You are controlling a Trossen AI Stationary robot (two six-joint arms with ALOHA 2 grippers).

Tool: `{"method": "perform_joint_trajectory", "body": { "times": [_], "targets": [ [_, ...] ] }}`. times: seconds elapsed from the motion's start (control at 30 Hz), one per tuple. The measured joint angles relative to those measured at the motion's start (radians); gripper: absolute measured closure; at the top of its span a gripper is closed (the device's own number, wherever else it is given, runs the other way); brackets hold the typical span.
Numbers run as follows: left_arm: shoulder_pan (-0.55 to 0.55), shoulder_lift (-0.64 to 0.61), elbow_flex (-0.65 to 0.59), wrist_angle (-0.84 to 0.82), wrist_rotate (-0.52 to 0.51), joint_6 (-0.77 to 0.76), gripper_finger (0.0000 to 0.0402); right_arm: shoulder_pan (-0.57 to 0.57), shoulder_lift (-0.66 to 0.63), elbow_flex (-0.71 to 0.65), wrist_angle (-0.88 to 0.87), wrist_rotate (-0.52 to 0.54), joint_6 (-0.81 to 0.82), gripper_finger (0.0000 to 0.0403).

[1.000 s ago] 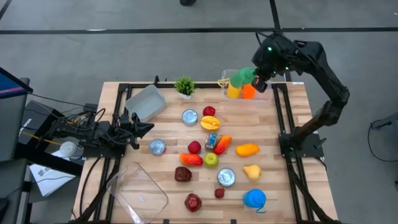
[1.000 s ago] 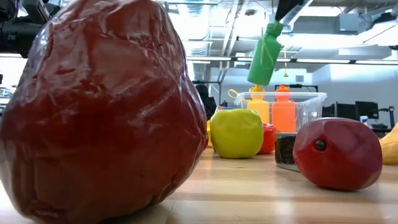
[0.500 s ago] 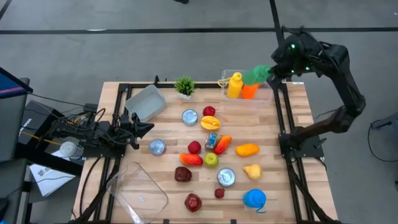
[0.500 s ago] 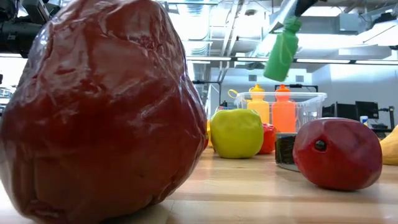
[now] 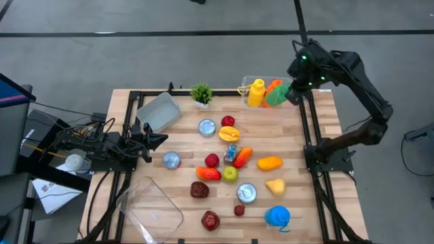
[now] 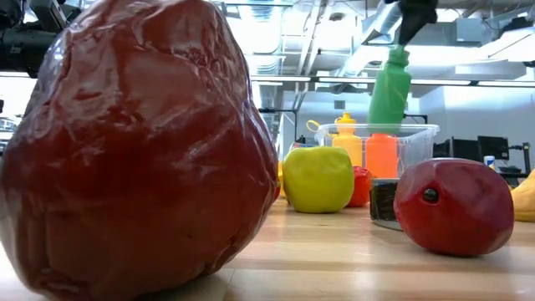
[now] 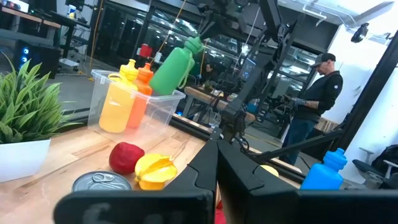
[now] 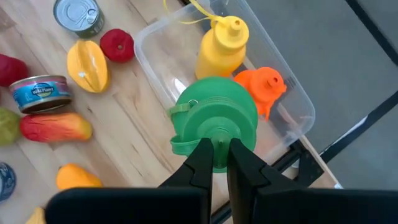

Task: Pick & Place Food Item
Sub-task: Put the green tumbler into the top transparent bin

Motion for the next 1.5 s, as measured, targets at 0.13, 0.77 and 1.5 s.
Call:
{"method": "perform_joint_trajectory", "body": {
  "times": [0.13,0.77,1.5],
  "targets": [
    [0.0,0.0,0.0,0.0,0.0,0.0,0.0401,0.004,0.065,0.017,0.0,0.001,-0.027,0.0387],
    [0.0,0.0,0.0,0.0,0.0,0.0,0.0402,-0.024,0.278,0.02,0.057,0.0,-0.115,0.0387],
    [0.0,0.0,0.0,0.0,0.0,0.0,0.0402,-0.107,0.372,0.02,0.113,-0.061,-0.141,0.0387]
  ]
}}
